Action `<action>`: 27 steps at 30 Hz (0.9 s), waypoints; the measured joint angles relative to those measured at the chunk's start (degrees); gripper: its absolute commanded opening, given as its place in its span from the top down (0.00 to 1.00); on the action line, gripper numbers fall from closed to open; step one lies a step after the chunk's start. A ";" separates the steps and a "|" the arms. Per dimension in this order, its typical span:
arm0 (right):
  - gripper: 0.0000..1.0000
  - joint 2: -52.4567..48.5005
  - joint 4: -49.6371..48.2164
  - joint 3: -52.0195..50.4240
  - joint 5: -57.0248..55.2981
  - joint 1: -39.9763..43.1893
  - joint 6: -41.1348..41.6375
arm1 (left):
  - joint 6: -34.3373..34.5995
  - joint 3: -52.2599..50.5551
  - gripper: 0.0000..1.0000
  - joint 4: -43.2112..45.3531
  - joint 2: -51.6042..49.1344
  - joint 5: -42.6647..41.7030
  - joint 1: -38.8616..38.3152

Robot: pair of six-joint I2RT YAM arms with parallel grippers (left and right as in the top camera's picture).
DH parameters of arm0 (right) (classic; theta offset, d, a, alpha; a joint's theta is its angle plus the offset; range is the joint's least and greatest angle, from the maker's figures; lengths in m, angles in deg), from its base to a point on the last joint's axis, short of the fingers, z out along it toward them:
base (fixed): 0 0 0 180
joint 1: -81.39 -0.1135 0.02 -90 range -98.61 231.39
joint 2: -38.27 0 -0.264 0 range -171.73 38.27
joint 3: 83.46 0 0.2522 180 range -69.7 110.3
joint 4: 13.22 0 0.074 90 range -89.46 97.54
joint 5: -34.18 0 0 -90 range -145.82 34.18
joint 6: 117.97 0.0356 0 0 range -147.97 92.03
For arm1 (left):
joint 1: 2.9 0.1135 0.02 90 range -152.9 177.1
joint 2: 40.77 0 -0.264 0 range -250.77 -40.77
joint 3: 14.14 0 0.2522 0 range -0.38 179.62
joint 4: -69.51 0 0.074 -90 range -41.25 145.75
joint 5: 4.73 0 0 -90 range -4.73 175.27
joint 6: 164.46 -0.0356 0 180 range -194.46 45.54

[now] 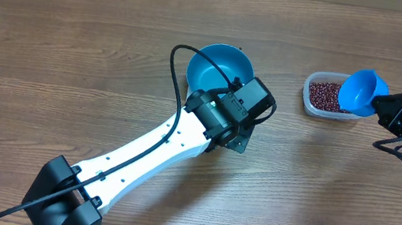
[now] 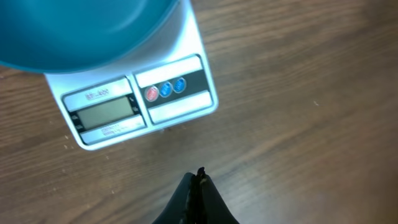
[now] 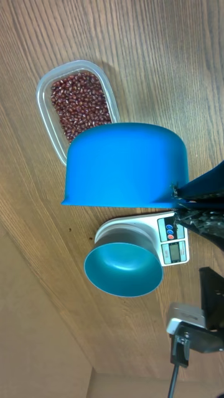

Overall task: Scoop item into bowl and weigh 150g on scale
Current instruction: 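Move the left gripper over the scale's buttons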

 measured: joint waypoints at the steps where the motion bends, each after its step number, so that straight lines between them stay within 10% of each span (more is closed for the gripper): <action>1: 0.96 0.00 0.02 0.00 0.02 -0.02 0.02 | 0.28 -0.76 0.96 0.96 0.00 0.59 0.00; 27: 0.96 0.00 0.68 0.00 0.00 0.00 -0.02 | -3.39 -21.90 0.96 29.97 0.00 10.12 0.00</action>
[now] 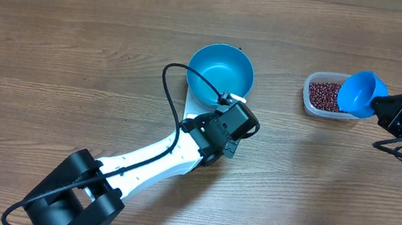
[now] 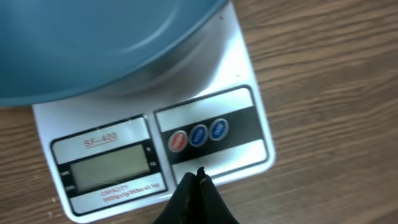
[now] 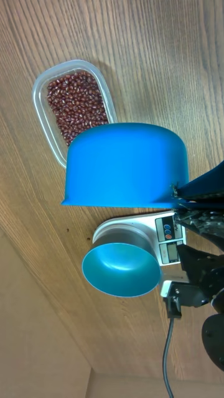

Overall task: Scoop item into bowl and weigh 150g on scale
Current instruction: 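Move the left gripper over the scale's buttons, then hold the left gripper above the scale's TARE button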

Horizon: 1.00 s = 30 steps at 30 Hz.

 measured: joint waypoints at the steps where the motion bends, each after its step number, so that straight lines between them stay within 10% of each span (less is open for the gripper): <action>1: 0.96 0.00 -0.02 0.00 0.00 0.00 0.02 | -0.15 -0.17 0.96 0.20 0.00 0.52 0.00; 30: 0.96 0.00 0.48 0.00 0.00 0.00 0.02 | 0.20 -0.48 0.96 5.31 -5.44 3.15 2.12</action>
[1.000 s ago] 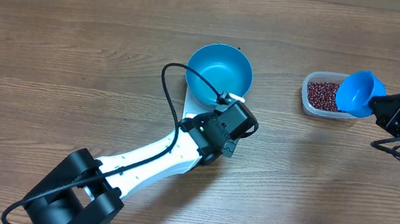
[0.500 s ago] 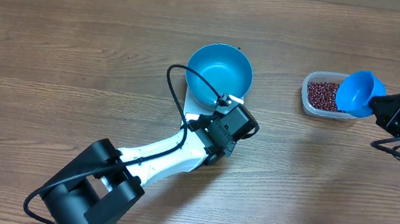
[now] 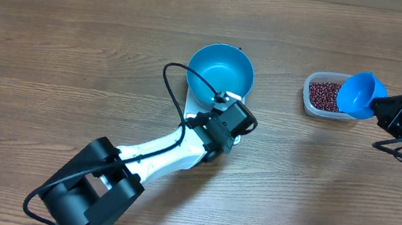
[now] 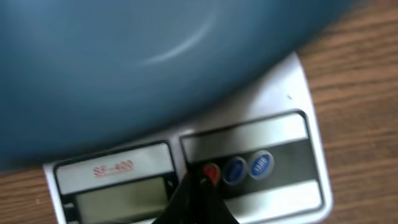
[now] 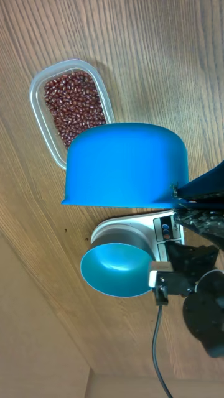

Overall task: Scoop item into bowl and weigh 150g on scale
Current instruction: 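Hold the left gripper above the scale's TARE button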

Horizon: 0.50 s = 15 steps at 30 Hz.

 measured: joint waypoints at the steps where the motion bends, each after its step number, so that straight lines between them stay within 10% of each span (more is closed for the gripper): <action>1: 0.96 0.00 -0.02 0.00 0.02 0.00 0.02 | 0.15 0.00 0.96 0.20 -0.11 0.00 0.31; 15: 0.96 0.00 0.66 0.00 0.02 0.00 -0.02 | 0.13 0.00 0.96 2.05 -0.79 -0.20 0.61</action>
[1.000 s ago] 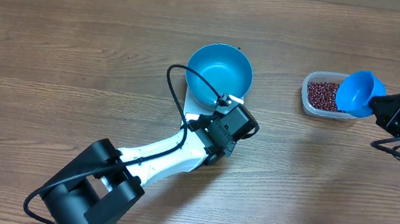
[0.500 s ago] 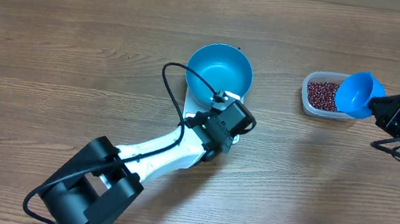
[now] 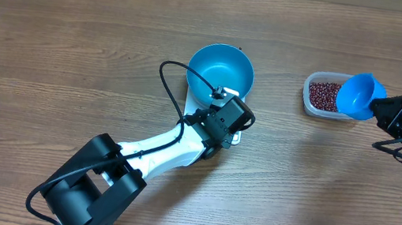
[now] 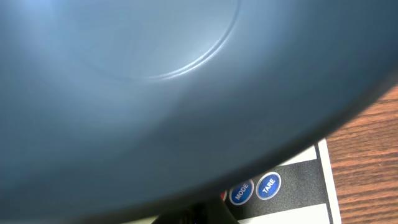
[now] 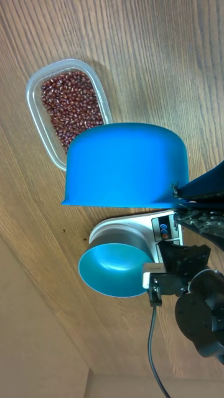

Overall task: Scoop item into bowl and weigh 150g on scale
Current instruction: 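Hold the left gripper above the scale's TARE button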

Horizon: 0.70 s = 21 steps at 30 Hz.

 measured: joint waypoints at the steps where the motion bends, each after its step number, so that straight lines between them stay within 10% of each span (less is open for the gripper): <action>1: 0.96 0.00 0.13 0.00 0.00 0.00 0.04 | 0.00 0.00 0.96 0.07 0.00 -0.02 0.00; 21: 0.96 0.00 0.15 0.00 0.00 0.00 0.02 | -0.04 0.00 0.96 0.22 0.00 -1.77 0.00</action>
